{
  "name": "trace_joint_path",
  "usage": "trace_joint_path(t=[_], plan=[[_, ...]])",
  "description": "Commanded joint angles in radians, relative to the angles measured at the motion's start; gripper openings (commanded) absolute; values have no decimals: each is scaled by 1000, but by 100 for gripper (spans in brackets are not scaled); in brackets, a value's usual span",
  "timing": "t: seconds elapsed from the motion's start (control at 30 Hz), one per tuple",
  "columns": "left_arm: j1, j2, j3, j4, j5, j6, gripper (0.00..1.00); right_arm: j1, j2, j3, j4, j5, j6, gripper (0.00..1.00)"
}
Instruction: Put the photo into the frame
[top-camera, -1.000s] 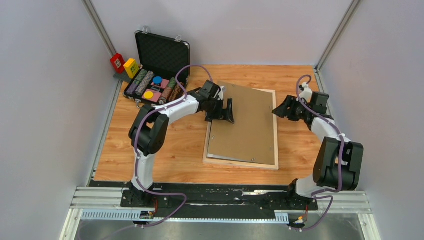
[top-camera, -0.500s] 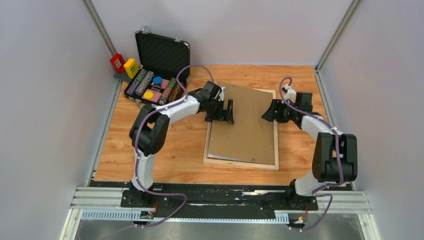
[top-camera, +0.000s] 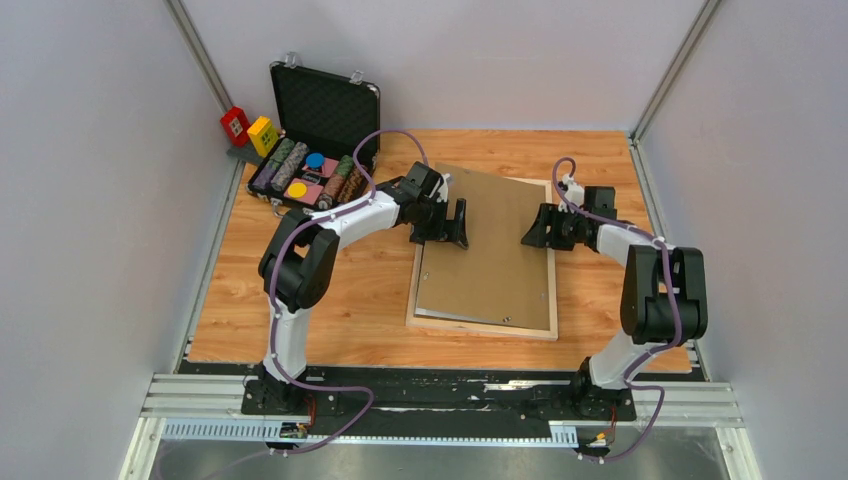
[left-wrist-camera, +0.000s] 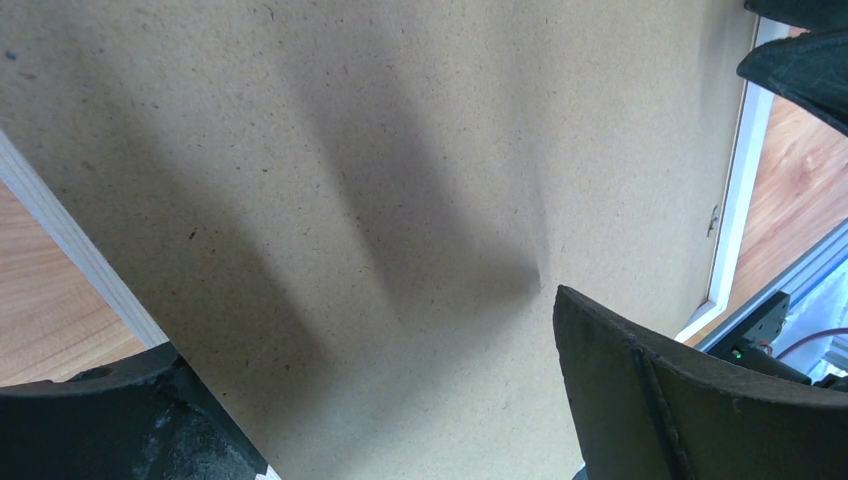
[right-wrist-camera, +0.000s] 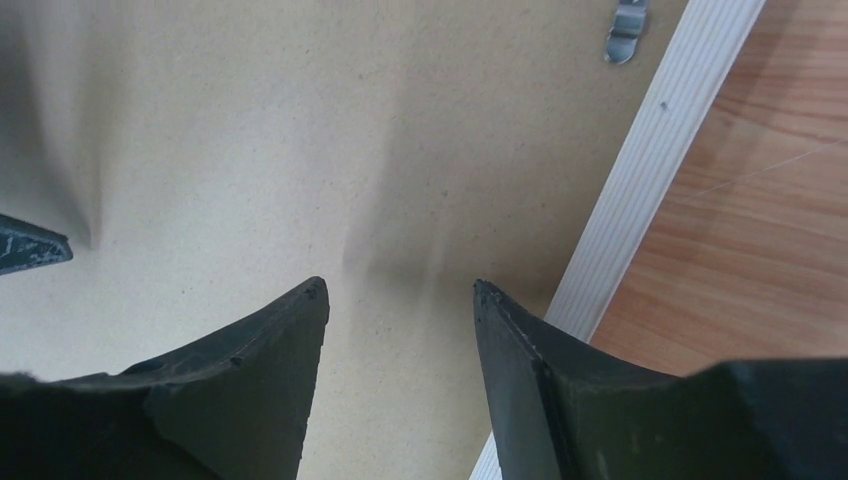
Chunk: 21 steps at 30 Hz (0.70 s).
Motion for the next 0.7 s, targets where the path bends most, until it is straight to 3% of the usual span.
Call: trace_joint_path(t=[0.0,0.67], plan=[[-19,-13,35,23,14,19,100,2,44,43,-6,67,-9,58],[-19,-52,53,-26,-51,77,100,2,89,60,-31,159,-10,56]])
